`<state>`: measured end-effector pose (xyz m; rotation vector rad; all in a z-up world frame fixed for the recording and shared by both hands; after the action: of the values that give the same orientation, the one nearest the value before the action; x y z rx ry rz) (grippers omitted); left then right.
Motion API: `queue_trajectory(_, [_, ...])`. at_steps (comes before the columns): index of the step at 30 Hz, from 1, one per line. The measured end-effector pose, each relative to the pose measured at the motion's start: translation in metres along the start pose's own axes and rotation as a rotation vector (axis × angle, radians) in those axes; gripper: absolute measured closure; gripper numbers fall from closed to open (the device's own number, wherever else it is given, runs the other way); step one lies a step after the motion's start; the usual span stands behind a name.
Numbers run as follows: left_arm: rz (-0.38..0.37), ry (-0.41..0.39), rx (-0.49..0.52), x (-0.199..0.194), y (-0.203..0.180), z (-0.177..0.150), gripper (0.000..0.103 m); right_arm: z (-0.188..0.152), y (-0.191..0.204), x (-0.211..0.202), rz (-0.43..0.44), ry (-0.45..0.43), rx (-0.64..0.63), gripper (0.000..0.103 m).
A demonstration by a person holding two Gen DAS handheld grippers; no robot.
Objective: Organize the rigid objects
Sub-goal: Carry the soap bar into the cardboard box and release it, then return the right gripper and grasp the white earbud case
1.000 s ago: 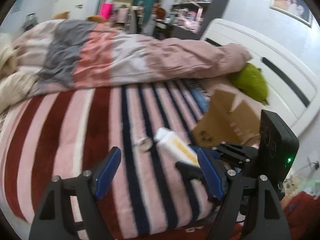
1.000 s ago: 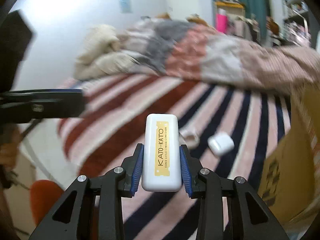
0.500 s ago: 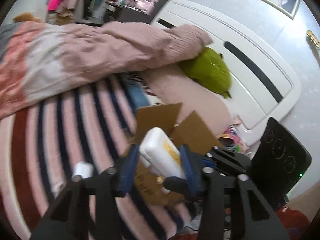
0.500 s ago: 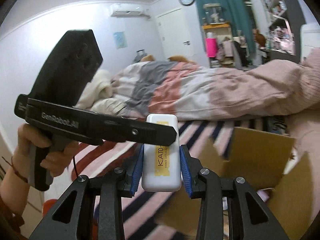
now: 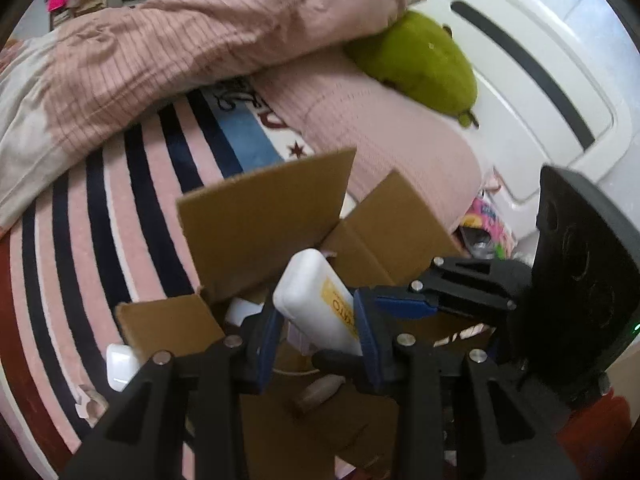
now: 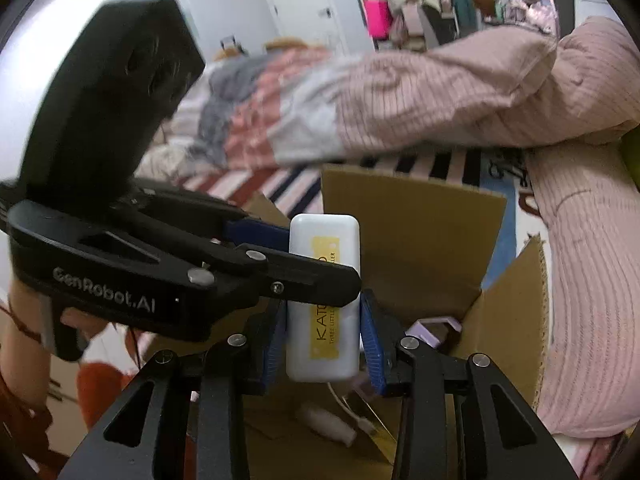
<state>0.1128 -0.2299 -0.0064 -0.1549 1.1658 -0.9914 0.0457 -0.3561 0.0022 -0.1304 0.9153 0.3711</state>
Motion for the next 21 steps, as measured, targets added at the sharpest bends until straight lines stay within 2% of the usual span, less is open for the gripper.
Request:
queue_trajectory(3, [0.017,0.013,0.012,0.002,0.0,-0.002,0.07,-0.004,-0.002,-0.002,-0.016,0.022,0.007,0.072])
queue_trajectory(6, [0.019,-0.007,0.014,-0.004,0.0,-0.003,0.057,-0.005,0.0,-0.001,-0.041,0.028,-0.004,0.072])
queue_trajectory(8, [0.027,-0.038,0.013,-0.015,-0.001,-0.005,0.042,-0.006,0.003,-0.001,-0.054,0.033,-0.01,0.072])
queue_trajectory(13, [0.052,-0.139,0.014,-0.062,-0.001,-0.021,0.038,-0.002,0.016,-0.005,-0.053,0.024,-0.02,0.071])
queue_trajectory(17, [0.119,-0.234,0.009,-0.108,0.002,-0.043,0.028,0.008,0.041,-0.016,-0.032,-0.041,-0.037,0.071])
queue_trajectory(21, [0.234,-0.311,-0.013,-0.151,0.016,-0.077,0.027,0.021,0.088,-0.026,0.043,-0.109,-0.088,0.067])
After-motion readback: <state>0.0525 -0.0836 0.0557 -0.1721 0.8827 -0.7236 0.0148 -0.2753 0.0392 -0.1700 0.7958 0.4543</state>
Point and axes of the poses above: each gripper's, at about its wrist camera, not at the fingertips, and x roughly the way its jaws point, y to its left, z to its top, the point moved 1 cm from there along x, roughly the way its jaws point, and after that the axes turned 15 degrees about -z, right-handed, at the moved point
